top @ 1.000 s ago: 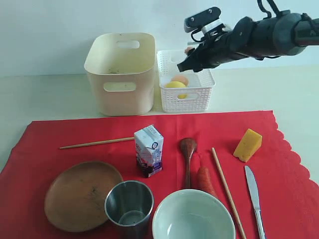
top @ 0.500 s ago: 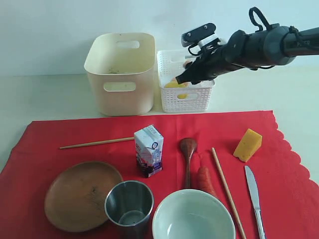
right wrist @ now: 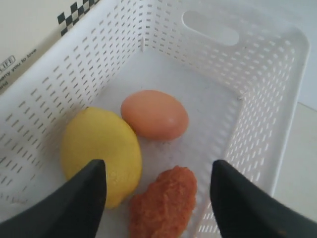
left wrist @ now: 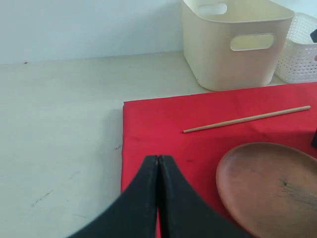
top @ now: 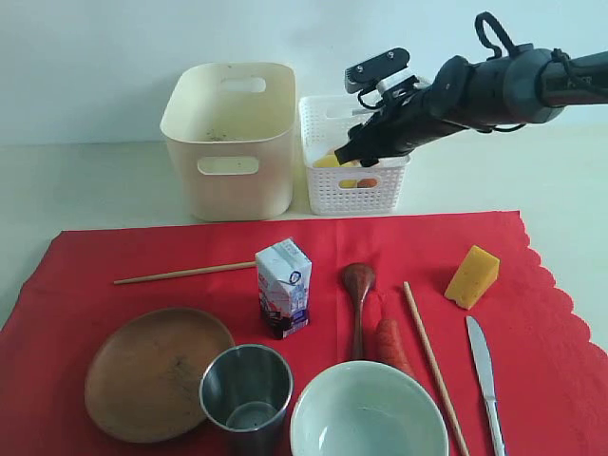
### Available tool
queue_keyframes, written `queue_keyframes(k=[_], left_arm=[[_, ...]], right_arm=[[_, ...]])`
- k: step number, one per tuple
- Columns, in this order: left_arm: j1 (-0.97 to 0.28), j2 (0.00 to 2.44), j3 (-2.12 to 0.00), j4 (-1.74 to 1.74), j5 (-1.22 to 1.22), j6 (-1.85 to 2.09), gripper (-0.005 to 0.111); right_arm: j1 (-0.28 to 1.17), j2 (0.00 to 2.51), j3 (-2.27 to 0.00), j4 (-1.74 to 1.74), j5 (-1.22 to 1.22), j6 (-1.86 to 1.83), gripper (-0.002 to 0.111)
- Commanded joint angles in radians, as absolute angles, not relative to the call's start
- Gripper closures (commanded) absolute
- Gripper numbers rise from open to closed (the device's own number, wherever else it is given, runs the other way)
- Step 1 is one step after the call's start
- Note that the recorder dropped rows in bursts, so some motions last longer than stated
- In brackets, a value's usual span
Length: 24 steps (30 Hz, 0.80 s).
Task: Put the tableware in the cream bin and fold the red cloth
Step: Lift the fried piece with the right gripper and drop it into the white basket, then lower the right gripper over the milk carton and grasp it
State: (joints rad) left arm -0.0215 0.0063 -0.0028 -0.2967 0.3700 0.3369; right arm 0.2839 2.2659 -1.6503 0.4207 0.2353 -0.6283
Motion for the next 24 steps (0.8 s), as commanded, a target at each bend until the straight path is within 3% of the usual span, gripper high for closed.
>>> queue_keyframes(k=[1, 10, 24], left_arm=[[-0.019, 0.000, 0.000, -0.299, 0.364, 0.335, 0.107], [-0.019, 0.000, 0.000, -0.299, 0.364, 0.335, 0.107], [-0.019, 0.000, 0.000, -0.299, 0.364, 0.335, 0.107]], right_arm=[[0.282, 2.207, -1.658, 0.421, 0.268, -0.622, 0.047], [0.282, 2.093, -1.658, 0.421, 0.422, -0.616, 0.047], [0.285, 1.817, -1.658, 0.438, 0.928, -0.521, 0.047]])
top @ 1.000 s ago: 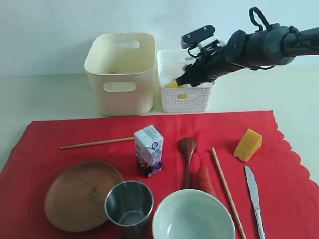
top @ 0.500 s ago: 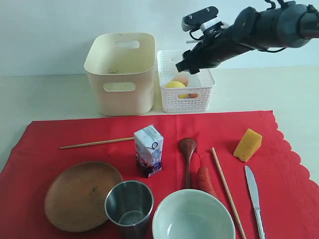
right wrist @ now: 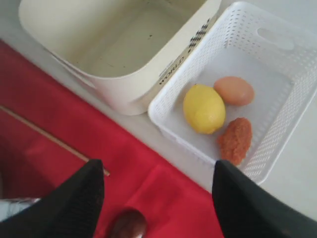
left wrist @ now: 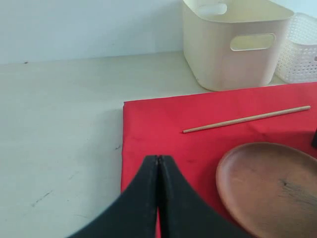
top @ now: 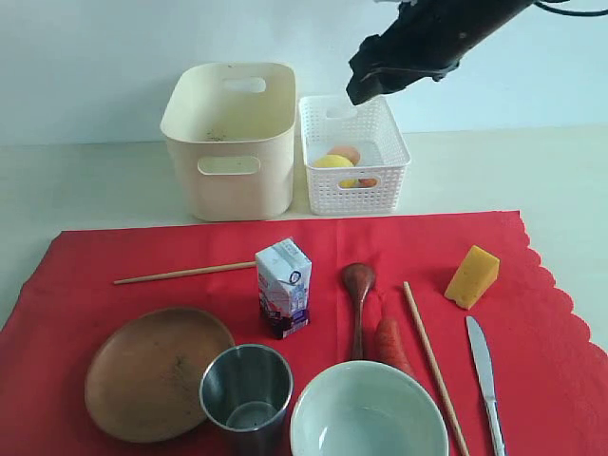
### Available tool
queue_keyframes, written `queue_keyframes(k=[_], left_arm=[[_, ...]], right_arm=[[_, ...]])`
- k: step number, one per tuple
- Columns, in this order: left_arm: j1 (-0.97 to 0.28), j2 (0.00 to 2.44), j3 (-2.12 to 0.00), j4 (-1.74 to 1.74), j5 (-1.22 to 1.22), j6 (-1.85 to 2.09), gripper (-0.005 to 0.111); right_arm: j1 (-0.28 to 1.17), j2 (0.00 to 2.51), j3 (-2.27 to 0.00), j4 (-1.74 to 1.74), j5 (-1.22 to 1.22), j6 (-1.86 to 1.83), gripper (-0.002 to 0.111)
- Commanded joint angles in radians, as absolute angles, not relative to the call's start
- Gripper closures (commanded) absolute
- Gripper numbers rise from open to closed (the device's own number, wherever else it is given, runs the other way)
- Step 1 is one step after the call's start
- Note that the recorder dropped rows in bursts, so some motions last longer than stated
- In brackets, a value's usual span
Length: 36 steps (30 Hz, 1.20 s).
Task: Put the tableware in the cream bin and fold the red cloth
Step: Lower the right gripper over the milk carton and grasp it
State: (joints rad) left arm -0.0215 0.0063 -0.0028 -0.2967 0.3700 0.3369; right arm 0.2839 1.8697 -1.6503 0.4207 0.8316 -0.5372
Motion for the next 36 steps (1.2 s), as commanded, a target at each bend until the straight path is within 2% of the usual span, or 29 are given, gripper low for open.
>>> queue_keyframes(k=[1, 11, 19, 36], left_arm=[[-0.019, 0.000, 0.000, -0.299, 0.364, 0.335, 0.107], [-0.019, 0.000, 0.000, -0.299, 0.364, 0.335, 0.107], [-0.019, 0.000, 0.000, -0.299, 0.364, 0.335, 0.107], [-0.019, 0.000, 0.000, -0.299, 0.364, 0.335, 0.107]], right_arm=[[0.285, 1.797, -1.658, 0.453, 0.960, -0.521, 0.047], [0.296, 1.730, -1.658, 0.650, 1.103, -0.556, 0.047], [0.404, 1.730, -1.658, 0.639, 1.105, -0.573, 0.047], [0.664, 1.886, -1.658, 0.159, 1.112, -0.280, 0.047]])
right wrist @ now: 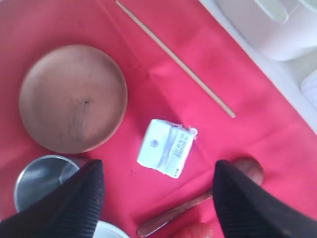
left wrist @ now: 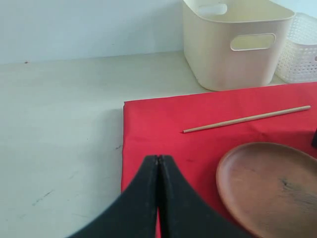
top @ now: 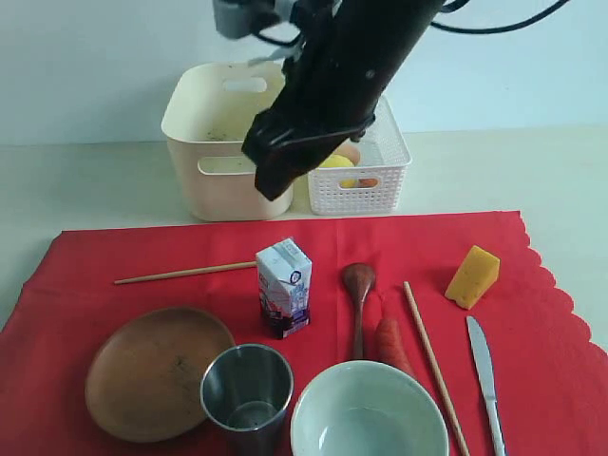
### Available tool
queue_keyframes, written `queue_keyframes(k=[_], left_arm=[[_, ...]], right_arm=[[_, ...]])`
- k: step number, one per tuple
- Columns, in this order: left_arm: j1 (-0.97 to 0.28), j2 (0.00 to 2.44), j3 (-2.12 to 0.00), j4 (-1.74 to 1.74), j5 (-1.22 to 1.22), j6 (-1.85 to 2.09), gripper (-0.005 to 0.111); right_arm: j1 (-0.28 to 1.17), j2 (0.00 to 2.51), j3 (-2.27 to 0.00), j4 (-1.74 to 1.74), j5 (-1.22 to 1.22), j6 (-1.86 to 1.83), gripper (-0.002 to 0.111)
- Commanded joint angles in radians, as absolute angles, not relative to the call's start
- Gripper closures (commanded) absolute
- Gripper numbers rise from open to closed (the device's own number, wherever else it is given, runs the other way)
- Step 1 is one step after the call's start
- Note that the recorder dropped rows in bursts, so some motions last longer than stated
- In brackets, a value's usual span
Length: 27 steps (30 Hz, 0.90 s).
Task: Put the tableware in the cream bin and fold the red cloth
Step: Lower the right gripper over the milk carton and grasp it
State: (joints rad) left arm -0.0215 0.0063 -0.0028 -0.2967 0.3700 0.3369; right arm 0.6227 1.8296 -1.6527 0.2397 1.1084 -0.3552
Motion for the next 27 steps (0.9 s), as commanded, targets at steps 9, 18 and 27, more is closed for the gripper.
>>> queue_keyframes(k=[9, 18, 27], left_arm=[[-0.019, 0.000, 0.000, -0.299, 0.364, 0.335, 0.107], [-0.019, 0.000, 0.000, -0.299, 0.364, 0.335, 0.107], [-0.019, 0.000, 0.000, -0.299, 0.364, 0.335, 0.107]], right_arm=[[0.709, 1.987, -1.658, 0.065, 1.096, -0.170, 0.047], [0.709, 2.041, -1.658, 0.071, 1.063, -0.145, 0.041], [0.709, 2.061, -1.658, 0.049, 1.038, -0.104, 0.031]])
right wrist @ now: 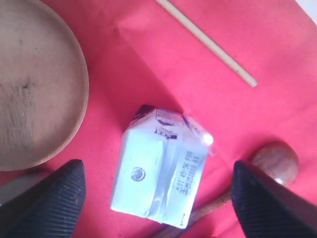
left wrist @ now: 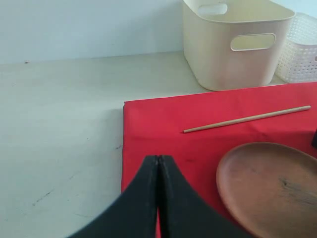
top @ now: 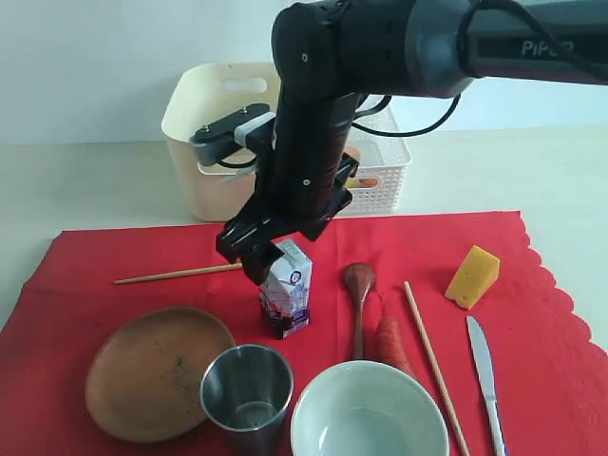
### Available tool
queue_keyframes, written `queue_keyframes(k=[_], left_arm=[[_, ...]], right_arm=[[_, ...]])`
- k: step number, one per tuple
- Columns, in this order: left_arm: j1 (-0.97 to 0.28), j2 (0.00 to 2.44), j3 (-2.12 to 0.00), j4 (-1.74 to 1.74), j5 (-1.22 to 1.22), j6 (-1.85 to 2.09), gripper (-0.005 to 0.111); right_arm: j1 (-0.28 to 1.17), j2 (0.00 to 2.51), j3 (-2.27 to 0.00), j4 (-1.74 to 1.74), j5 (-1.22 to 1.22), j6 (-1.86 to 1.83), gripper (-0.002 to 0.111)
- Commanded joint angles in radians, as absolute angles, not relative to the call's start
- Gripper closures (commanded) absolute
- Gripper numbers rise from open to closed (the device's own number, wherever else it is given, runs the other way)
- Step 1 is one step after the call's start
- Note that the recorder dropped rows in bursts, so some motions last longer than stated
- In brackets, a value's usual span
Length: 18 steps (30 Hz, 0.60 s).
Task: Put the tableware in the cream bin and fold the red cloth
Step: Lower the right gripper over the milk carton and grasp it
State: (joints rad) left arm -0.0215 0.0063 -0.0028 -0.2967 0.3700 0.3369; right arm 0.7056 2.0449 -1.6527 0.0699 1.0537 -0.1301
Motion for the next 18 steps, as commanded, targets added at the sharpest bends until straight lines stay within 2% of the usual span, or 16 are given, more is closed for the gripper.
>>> queue_keyframes(k=[1, 8, 11, 18], left_arm=[[-0.019, 0.000, 0.000, -0.299, 0.364, 0.335, 0.107], [-0.019, 0.000, 0.000, -0.299, 0.364, 0.335, 0.107], [-0.019, 0.000, 0.000, -0.299, 0.364, 0.335, 0.107], [-0.019, 0.000, 0.000, -0.299, 0.364, 0.335, 0.107]], right_arm=[[0.709, 2.067, -1.658, 0.049, 1.038, -0.101, 0.031], [0.709, 2.108, -1.658, 0.055, 1.038, -0.101, 0.031], [0.709, 2.117, -1.658, 0.054, 1.042, -0.101, 0.036], [0.709, 2.117, -1.658, 0.054, 1.042, -0.101, 0.080]])
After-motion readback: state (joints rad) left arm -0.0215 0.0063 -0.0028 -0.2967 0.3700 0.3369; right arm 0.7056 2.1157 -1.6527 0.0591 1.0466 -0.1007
